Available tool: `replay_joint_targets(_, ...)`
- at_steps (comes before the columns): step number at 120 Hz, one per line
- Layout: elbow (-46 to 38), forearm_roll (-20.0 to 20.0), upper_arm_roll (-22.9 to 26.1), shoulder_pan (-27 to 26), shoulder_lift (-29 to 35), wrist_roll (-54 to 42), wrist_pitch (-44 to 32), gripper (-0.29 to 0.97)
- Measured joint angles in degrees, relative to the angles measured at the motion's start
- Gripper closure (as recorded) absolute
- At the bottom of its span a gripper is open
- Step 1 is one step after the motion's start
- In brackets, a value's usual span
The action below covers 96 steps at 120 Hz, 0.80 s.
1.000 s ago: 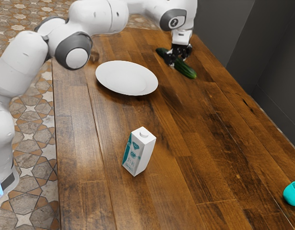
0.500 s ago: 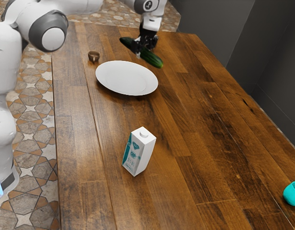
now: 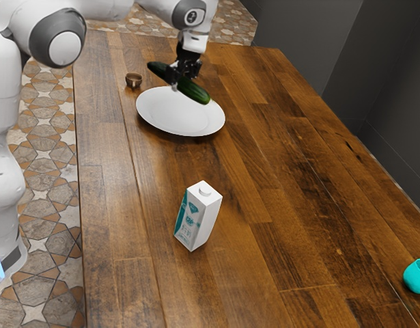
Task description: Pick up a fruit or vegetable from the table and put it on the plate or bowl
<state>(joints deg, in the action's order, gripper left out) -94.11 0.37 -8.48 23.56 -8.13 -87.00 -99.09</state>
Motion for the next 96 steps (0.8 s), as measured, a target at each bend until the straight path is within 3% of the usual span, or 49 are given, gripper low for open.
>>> replay_joint_targets(52,0.4,-0.2,-0.5,-0.2,-2.5,0.0,-1.8,0.49)
replay_joint_targets(71,1.2,-0.3,0.4,-0.7,-4.1,0.1,-2.1,0.17)
replay_joint_targets(82,2.8,-0.4,1.4,-0.7,-4.7,0.2,-2.2,0.09)
replay_joint_targets(96,10.2,-2.0,6.2,-0.8,-5.1,0.1,1.9,0.04)
